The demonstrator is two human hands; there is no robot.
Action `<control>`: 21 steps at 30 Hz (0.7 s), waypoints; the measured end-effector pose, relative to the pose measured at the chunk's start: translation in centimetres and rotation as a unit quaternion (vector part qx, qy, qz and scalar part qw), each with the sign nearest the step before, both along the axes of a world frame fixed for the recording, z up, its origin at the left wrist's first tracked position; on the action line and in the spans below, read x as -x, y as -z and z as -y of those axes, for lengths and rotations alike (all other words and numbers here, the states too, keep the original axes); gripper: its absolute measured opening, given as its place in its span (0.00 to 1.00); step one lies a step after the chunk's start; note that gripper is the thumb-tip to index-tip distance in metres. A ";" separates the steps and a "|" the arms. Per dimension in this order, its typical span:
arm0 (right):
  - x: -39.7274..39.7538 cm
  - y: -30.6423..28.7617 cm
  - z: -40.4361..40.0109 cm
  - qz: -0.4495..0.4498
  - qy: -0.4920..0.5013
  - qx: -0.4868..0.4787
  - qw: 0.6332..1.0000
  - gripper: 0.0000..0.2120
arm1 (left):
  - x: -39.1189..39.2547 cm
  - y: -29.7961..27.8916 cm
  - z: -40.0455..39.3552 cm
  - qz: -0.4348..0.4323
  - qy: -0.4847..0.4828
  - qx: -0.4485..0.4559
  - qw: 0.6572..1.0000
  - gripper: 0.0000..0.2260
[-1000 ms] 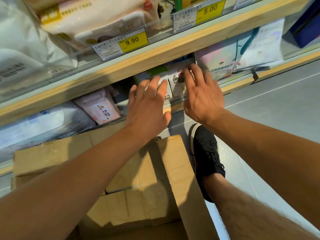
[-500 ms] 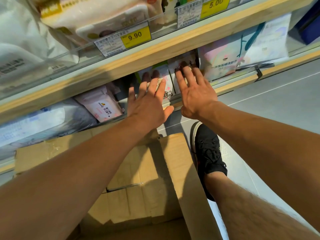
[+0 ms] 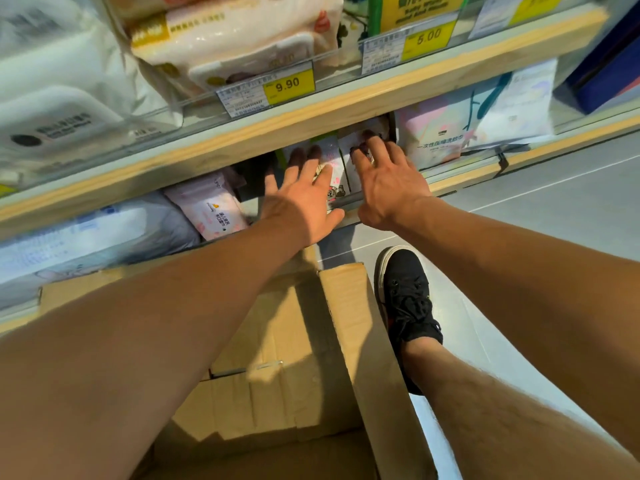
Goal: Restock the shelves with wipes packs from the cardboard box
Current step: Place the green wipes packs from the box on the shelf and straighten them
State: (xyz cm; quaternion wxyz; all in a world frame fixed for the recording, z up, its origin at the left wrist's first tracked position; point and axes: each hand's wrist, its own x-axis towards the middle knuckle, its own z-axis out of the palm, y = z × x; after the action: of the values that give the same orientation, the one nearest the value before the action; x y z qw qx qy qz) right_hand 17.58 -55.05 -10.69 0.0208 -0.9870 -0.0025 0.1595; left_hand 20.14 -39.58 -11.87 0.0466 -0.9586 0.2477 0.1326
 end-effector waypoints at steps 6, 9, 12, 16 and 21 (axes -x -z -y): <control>3.6 -4.7 -0.7 -0.002 -0.008 -0.010 1.000 0.38 | 2.1 -3.6 -2.4 0.026 0.041 0.063 0.997 0.31; 6.7 -6.6 -1.9 -0.006 0.001 -0.013 1.000 0.36 | 4.0 -5.5 -4.0 0.030 0.043 0.082 0.995 0.31; 10.0 -8.6 -3.3 0.004 0.008 -0.018 1.000 0.35 | 6.2 -7.7 -5.4 0.027 0.044 0.090 0.995 0.32; 13.9 -11.4 -5.4 0.033 0.016 -0.028 0.999 0.35 | 9.9 -11.5 -7.5 0.043 0.039 0.121 0.991 0.32; 18.9 -15.9 -8.7 0.073 0.013 -0.043 0.996 0.36 | 15.7 -16.3 -11.4 0.083 0.042 0.161 0.983 0.32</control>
State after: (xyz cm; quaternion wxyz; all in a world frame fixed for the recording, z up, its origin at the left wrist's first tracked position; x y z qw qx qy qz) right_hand -1.30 -46.37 5.16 0.0648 -0.9941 0.0025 0.0867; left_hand 4.44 -28.19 4.43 -0.0820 -0.9500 0.3013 0.0089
